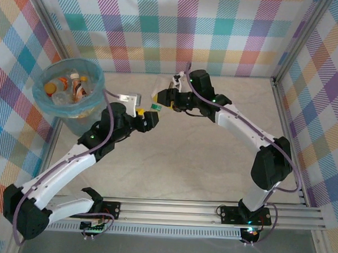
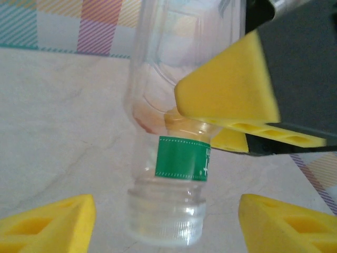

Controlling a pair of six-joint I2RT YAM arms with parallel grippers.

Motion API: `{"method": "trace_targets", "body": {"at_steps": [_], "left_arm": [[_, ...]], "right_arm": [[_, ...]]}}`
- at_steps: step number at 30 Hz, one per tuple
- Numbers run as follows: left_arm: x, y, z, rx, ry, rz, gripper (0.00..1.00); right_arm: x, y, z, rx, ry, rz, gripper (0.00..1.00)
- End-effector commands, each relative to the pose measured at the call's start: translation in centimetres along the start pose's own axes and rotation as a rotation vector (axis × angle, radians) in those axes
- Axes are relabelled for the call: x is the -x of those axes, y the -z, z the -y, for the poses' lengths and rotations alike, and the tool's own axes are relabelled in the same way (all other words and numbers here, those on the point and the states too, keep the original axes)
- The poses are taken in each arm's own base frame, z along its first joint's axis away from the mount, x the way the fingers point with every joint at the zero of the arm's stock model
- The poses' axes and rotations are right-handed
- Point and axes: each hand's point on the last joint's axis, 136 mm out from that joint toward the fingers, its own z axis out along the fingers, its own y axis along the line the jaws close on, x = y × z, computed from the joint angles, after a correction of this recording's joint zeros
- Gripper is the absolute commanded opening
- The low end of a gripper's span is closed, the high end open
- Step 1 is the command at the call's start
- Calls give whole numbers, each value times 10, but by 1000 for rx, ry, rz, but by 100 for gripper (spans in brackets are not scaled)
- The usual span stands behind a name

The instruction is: Put the plastic bottles in the bin

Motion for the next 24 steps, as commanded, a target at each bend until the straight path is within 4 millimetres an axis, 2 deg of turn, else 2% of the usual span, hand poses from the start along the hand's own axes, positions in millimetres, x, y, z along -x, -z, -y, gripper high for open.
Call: {"method": "trace_targets", "body": {"at_steps": [1,4,7,9,13,15,18,21,22,24], "left_arm": [[35,39,19,-29,-44,68,75],[48,64,30,-40,-75,53,76],[69,79,41,-39,-76,32,77],[81,82,52,-64,-61,11,77],[113,82,96,-229,-20,0,80],[122,79,115,-314,-4,-24,80],[126,74,136,-409,1,-71,80],[125,72,145,-462,-27,-88,81],[124,73,146,-472,-39,-91,88],[119,75,152,-520,-62,-107,92]], "right_arm": [[12,35,-33,-3,172,64,45],[9,50,-42,-8,261,67,43],[-5,63,-62,60,394,31,44],[-16,72,-75,117,470,5,43],[-37,87,-90,201,603,-26,39],[-47,93,-96,241,646,-47,38],[-61,102,-109,323,684,-84,38],[-76,113,-123,429,718,-112,39],[-79,116,-126,454,727,-117,39],[-88,122,-131,510,741,-133,39]]}}
